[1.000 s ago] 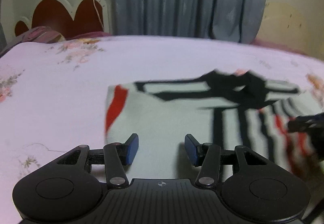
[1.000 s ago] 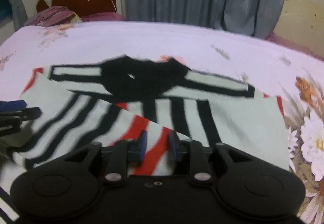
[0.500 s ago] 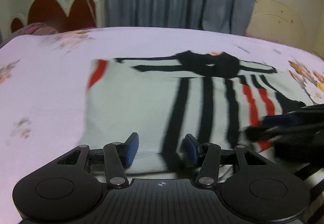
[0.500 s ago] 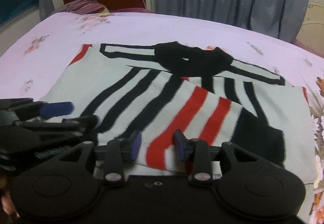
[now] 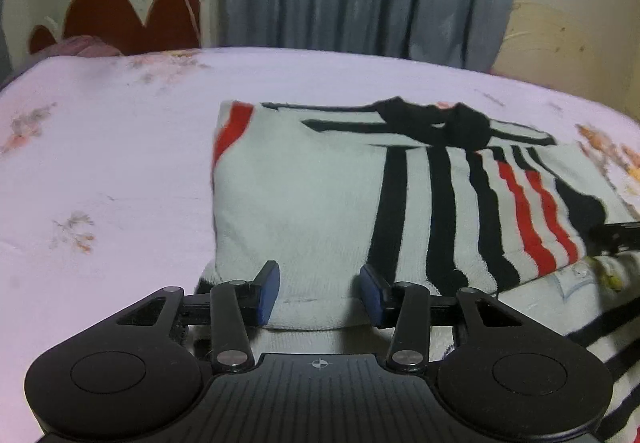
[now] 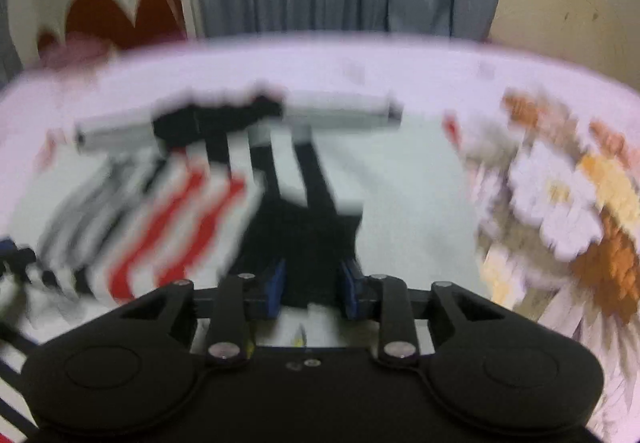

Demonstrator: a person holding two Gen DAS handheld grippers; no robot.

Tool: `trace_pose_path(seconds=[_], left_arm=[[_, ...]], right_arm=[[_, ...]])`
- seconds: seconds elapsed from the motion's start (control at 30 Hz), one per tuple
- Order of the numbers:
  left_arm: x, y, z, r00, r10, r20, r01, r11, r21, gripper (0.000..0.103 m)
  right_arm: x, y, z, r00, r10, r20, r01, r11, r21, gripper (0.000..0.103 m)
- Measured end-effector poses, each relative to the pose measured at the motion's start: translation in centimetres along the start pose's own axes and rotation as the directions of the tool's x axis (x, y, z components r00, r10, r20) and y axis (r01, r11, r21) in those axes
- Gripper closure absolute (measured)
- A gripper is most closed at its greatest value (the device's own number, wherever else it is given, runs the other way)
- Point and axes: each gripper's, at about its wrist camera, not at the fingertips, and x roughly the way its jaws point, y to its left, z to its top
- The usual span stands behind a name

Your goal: Fold small clothes

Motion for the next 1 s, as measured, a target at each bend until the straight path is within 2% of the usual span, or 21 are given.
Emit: trace_pose_path(seconds=[0.03,0.13,0.2,0.27,0.33,0.37,0.4,0.47,0.53,0.63,0.7,0.77,0.83,0.9,0.93,1.0], left_arm=[[-0.3,0.0,0.2,1.0,0.002,0.004,-0.002,1.0,0.0,0.059],[-1.3,0.6,1.1,0.997,0.04,0.067,-0.04,0.999,0.001,0.058],[0.1,1.7,2.0,0.999,0.04,0.027,-0.039,0.998,-0.041,0.058],[2.4,2.3,3.0,0.998,0.03,-0.047,-0.032,0.999,-0.037,0.058],[2.2,2.4,4.8,0.999,0.034,0.013,-0.033,0.998,-0.051,0.058],[2.0,2.6,6.0,0.998,0.022,0.061,-0.019,0.999,-0.051,0.058],[2.3,2.6,6.9,0.997,0.031,0.073,-0.028,0.999,-0.039,0.058],[3.9,3.2,8.9,0.997,0.036,0.074,-0.033,0.999,-0.043,0.058],[6.6,4.1,10.2,0.998,0.037,0.043,-0.034,0.997,-0.071,0.058],[11.0,5.2,10.1,0.999,0.017,-0.044,-0.021,0.997,-0.08,0.056],[10.6,5.4,10.4,0.999,0.008,-0.036,-0.011,0.995,-0.094,0.056],[8.8,4.4,10.5,0.999,0.031,0.023,-0.03,0.997,-0.068,0.055],[8.4,3.4,10.3,0.999,0.024,0.048,-0.022,0.999,-0.029,0.054],[9.7,2.6,10.0,0.998,0.055,0.005,-0.055,0.998,0.01,0.053],[10.5,2.9,9.9,0.998,0.056,-0.021,-0.056,0.998,0.008,0.05],[10.6,3.5,9.9,0.999,0.038,-0.018,-0.038,0.999,-0.03,0.048]], right_arm=[[0.0,0.2,0.1,1.0,-0.006,0.011,0.006,1.0,-0.022,0.074],[-1.1,0.0,0.8,0.998,0.017,0.057,-0.017,1.0,0.008,0.074],[-1.0,0.3,1.4,0.998,0.021,0.062,-0.02,1.0,-0.005,0.074],[1.1,0.8,1.9,1.0,0.001,-0.018,-0.002,0.999,-0.048,0.075],[1.8,0.9,2.9,1.0,-0.009,-0.011,0.009,0.999,-0.054,0.074],[1.5,0.8,3.5,1.0,-0.001,0.008,0.001,0.999,-0.037,0.074],[1.1,0.7,4.1,0.999,0.01,0.038,-0.009,1.0,-0.028,0.073],[1.5,1.0,5.5,0.998,0.016,0.054,-0.014,0.999,-0.039,0.073],[2.8,1.2,6.6,0.998,0.028,0.055,-0.026,0.999,-0.041,0.073],[6.0,1.4,7.4,0.999,0.05,-0.013,-0.051,0.998,-0.033,0.074],[6.7,2.0,7.2,0.999,0.024,-0.025,-0.025,0.998,-0.05,0.073],[5.7,2.6,7.6,1.0,0.011,-0.002,-0.011,0.999,-0.05,0.068],[4.6,3.6,7.8,0.997,0.055,0.053,-0.052,0.998,-0.042,0.066],[4.7,5.5,8.2,0.992,0.105,0.068,-0.1,0.992,-0.073,0.069],[5.3,6.5,8.2,0.993,0.107,0.055,-0.101,0.99,-0.1,0.07],[7.3,7.1,8.2,0.996,0.08,-0.031,-0.083,0.992,-0.098,0.07]])
